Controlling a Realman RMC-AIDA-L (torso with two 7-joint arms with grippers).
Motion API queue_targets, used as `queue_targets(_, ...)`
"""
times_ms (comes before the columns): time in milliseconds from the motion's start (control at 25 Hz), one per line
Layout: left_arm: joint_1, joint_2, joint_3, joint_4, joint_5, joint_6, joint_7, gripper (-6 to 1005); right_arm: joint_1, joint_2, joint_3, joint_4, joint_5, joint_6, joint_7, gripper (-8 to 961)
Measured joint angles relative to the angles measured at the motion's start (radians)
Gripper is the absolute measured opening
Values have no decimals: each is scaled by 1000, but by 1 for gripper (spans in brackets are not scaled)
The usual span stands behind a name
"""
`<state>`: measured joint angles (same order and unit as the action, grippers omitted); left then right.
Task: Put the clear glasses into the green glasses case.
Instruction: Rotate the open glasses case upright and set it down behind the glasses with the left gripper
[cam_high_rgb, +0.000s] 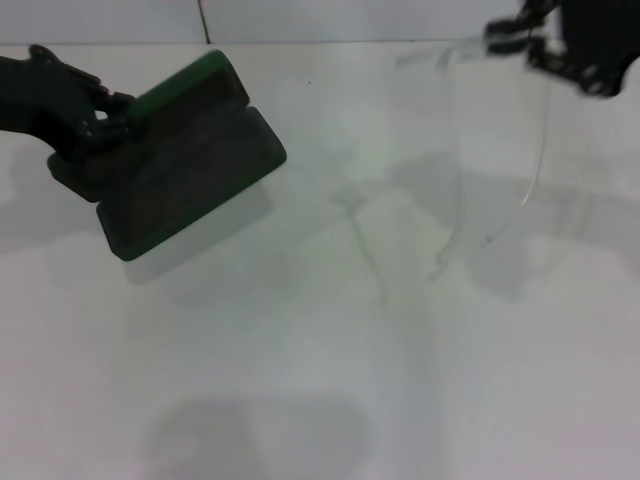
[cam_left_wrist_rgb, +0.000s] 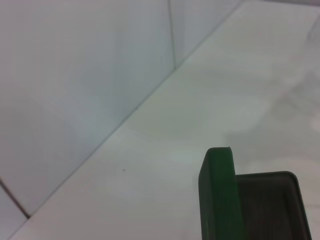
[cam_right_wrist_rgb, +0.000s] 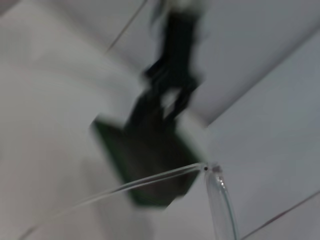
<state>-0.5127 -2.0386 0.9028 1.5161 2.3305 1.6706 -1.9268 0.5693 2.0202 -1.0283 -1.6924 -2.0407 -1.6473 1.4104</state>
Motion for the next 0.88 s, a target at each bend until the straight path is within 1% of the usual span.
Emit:
queue_targets(80, -5, 0, 19, 0, 13, 0, -3, 210, -37, -1, 105, -18, 114, -41, 25, 56)
queue_targets(160, -20, -7, 49, -3, 49, 0, -14, 210, -72, -1, 190, -16, 208, -72, 39, 56)
queue_targets(240, -42, -23, 91, -15, 101, -2, -32, 210, -132, -2, 268, 5, 317, -94, 44, 55)
queue_targets(320, -75, -43, 135, -40, 157, -10, -51, 210, -179, -3, 318, 32, 390, -112, 45, 55)
queue_targets(360, -86, -49, 167, -58, 171, -21, -59, 210, -223, -3, 370, 76, 454, -135, 43, 55)
queue_targets(480, -100, -52, 282, -99, 180, -87, -98, 210, -275, -3, 453, 169, 534, -179, 30, 55)
queue_targets(560, -105, -51, 352, -119, 181, -139, -119, 210, -315, -1, 544, 284, 589, -224, -1, 55)
queue_targets(640, -114, -51, 406, -132, 183, -177, -131, 210, -324, 0, 582, 336, 602, -239, -16, 55)
queue_targets(720, -127, -52, 440, -136, 181, -193, -144, 210, -333, -1, 638, 417, 619, -267, -42, 55)
queue_targets(880, -173, -52, 531, -163, 188, -243, -201, 210, -340, -9, 773, 592, 620, -332, -113, 56)
